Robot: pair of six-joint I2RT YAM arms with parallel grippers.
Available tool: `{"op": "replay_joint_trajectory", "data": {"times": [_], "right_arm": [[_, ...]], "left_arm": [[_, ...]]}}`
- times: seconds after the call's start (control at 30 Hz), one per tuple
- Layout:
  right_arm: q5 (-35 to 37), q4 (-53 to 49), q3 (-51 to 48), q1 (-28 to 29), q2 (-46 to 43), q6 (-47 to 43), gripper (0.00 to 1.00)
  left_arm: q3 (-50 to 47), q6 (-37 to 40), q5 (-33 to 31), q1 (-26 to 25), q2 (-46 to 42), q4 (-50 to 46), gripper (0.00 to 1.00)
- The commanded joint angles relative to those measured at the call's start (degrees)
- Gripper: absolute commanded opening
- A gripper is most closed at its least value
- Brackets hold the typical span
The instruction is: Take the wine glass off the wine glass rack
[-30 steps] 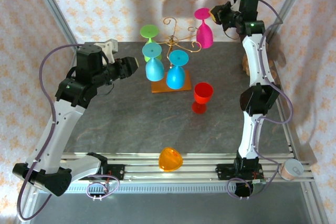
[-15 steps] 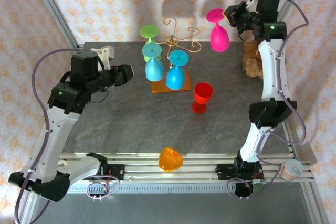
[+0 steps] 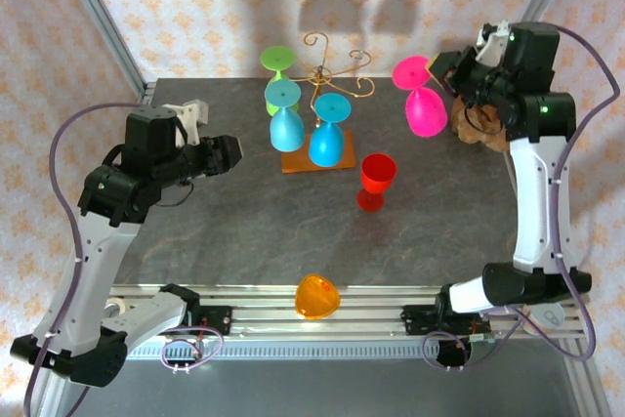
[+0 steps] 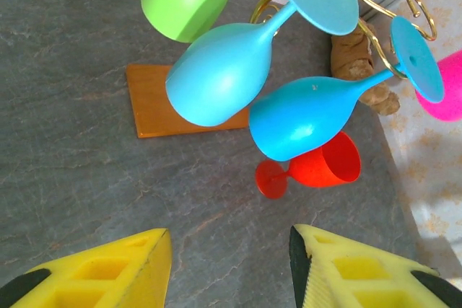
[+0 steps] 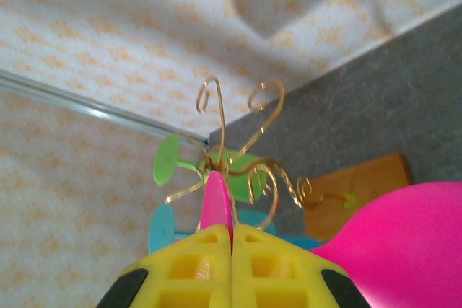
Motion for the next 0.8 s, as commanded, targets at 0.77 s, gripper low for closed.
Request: {"op": "replay_joint_trajectory", "data": {"times": [0.77], "right_arm": [[4.5,-3.0,-18.4,27.5,-23.6,-1.1,0.00]], "left_arm": [[-9.9,-1.5,2.3,0.3,-9.4,-4.3,0.48]]}}
